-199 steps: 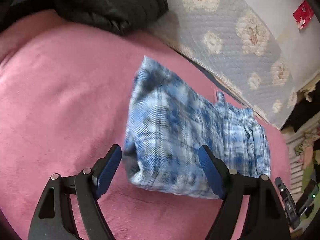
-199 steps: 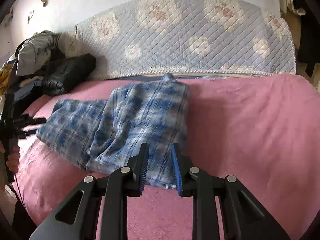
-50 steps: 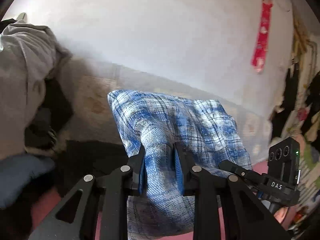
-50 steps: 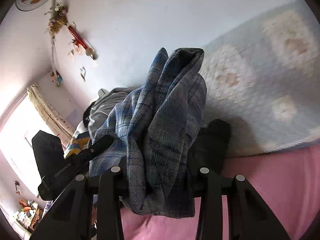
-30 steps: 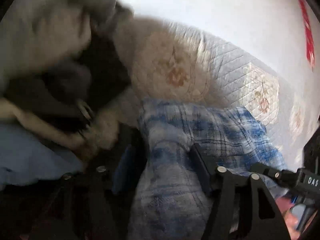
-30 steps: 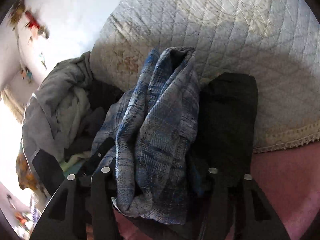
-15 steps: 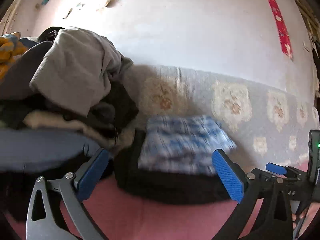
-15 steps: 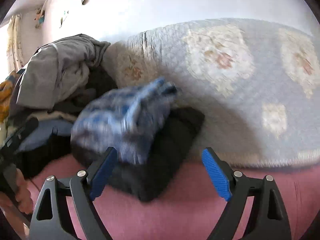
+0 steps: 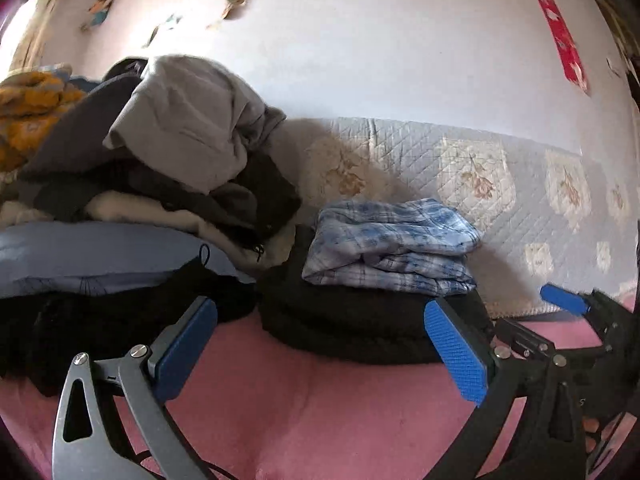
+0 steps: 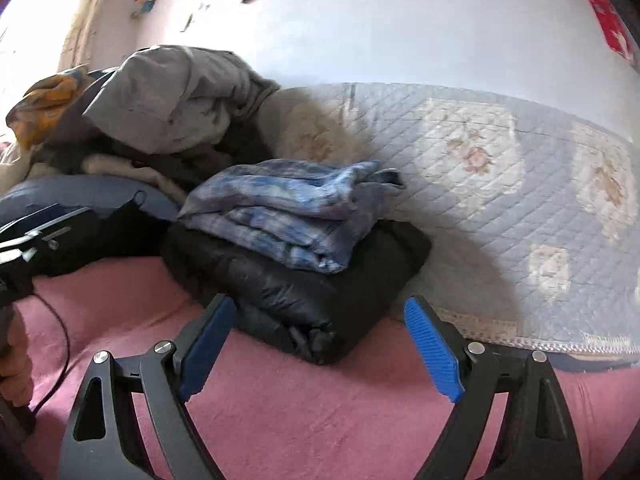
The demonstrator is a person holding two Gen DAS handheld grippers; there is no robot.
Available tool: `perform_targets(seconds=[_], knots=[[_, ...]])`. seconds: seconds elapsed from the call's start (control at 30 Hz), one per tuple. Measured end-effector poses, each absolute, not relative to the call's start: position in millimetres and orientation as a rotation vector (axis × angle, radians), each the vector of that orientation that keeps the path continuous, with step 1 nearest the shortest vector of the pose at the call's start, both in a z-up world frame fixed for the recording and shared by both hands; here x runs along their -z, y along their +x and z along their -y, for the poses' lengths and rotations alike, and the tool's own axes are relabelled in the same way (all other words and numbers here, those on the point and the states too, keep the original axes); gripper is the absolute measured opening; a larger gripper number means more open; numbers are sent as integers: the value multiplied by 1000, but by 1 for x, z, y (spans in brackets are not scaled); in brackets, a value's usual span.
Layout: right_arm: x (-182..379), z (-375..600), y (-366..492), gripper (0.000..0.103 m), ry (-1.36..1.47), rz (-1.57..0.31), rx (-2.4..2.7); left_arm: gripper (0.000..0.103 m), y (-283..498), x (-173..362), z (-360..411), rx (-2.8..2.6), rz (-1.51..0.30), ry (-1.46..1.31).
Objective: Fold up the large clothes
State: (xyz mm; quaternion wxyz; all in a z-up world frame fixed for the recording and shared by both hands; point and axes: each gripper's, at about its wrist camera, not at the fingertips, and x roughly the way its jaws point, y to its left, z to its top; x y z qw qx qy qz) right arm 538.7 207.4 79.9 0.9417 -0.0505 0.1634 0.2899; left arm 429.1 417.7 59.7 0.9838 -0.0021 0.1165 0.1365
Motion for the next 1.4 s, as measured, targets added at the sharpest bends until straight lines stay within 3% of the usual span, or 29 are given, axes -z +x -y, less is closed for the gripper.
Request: perform_targets(seconds=[1.4], knots=[[-69,-207,560,89,-71,-454,-568,103,432,-57,-408,-301,-255,52]])
